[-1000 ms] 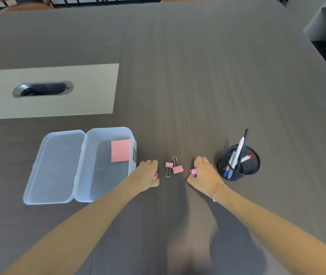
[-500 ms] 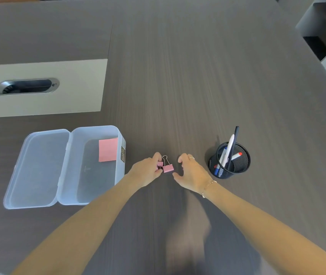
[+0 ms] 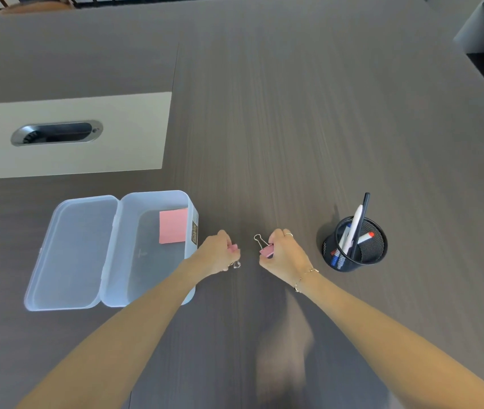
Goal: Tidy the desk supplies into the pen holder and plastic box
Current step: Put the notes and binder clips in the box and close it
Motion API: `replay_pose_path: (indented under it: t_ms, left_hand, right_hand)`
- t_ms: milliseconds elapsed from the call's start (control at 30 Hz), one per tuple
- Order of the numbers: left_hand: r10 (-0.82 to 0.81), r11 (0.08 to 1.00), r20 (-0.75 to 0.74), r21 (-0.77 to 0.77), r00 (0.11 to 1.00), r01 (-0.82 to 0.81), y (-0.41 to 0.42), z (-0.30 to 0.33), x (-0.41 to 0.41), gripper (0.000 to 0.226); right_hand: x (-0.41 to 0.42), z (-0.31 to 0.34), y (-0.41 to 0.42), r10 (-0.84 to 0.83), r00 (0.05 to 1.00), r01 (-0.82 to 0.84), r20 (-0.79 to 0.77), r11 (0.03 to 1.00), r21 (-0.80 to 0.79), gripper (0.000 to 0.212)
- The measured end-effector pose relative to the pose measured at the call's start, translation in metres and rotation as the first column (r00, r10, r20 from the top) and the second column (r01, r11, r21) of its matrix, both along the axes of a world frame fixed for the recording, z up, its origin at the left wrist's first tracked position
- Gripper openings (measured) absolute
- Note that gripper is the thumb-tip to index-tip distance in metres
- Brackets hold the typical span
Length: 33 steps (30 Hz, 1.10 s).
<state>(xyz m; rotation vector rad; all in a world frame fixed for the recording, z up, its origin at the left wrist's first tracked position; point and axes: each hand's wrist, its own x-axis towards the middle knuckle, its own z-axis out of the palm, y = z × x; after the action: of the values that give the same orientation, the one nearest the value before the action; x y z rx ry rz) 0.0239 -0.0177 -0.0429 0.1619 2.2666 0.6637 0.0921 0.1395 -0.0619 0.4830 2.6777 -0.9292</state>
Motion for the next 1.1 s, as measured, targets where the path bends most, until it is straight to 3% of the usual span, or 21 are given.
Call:
replay_pose_path:
  t_ms: [100, 233, 400, 567, 667, 800, 933, 1000, 1067, 1100]
  left_hand:
    - [0.162, 0.972, -0.009, 0.174, 0.987, -0.158, 0.002, 0.031, -0.014, 0.02]
    - [0.257, 0.946, -0.136, 0.238, 0.957, -0.22, -0.045, 0.079, -0.045, 0.015]
    - [0.136, 0.989, -0.048, 0.062, 0.989, -0.133, -0.126, 0.092, -0.054, 0.011]
    - [0.01, 1.0, 0.095, -0.029, 0.995, -0.007, -0.153, 0.054, -0.031, 0.014]
    - [-0.059, 0.991, 0.056, -0.119, 0.997, 0.065, -0.155, 0.028, -0.019, 0.013]
    - [-0.117, 0.97, -0.044, -0.218, 0.992, 0.105, -0.155, 0.015, -0.015, 0.011]
    - [-0.184, 0.969, 0.029, -0.164, 0.982, 0.186, -0.159, 0.039, -0.023, 0.057]
    - [-0.262, 0.945, 0.034, -0.193, 0.965, 0.263, -0.168, 0.055, -0.034, 0.043]
    - [-0.254, 0.951, -0.067, -0.197, 0.965, 0.237, -0.18, 0.071, -0.043, 0.025]
    - [-0.211, 0.968, -0.158, -0.172, 0.965, 0.184, -0.185, 0.078, -0.046, 0.031]
  right_hand:
    - [-0.003, 0.005, 0.01, 0.023, 0.999, -0.023, -0.026, 1.0, -0.005, 0.013]
    - [-0.018, 0.021, 0.015, 0.029, 0.996, -0.034, -0.087, 0.997, -0.062, 0.016]
    - [-0.051, 0.05, -0.016, 0.041, 0.99, -0.068, -0.136, 0.979, -0.194, 0.018]
    - [-0.08, 0.079, -0.067, 0.137, 0.968, -0.192, -0.21, 0.943, -0.271, 0.022]
    - [-0.088, 0.091, -0.092, 0.212, 0.95, -0.279, -0.23, 0.908, -0.312, 0.022]
    - [-0.098, 0.099, -0.117, 0.302, 0.938, -0.34, -0.168, 0.897, -0.283, 0.02]
    - [-0.1, 0.102, -0.143, 0.422, 0.905, -0.423, -0.051, 0.884, -0.198, 0.022]
    - [-0.101, 0.099, -0.154, 0.44, 0.898, -0.432, 0.011, 0.886, -0.17, 0.007]
    - [-0.1, 0.098, -0.164, 0.471, 0.88, -0.462, 0.07, 0.88, -0.11, 0.022]
    - [-0.099, 0.096, -0.168, 0.493, 0.864, -0.486, 0.101, 0.87, -0.083, 0.025]
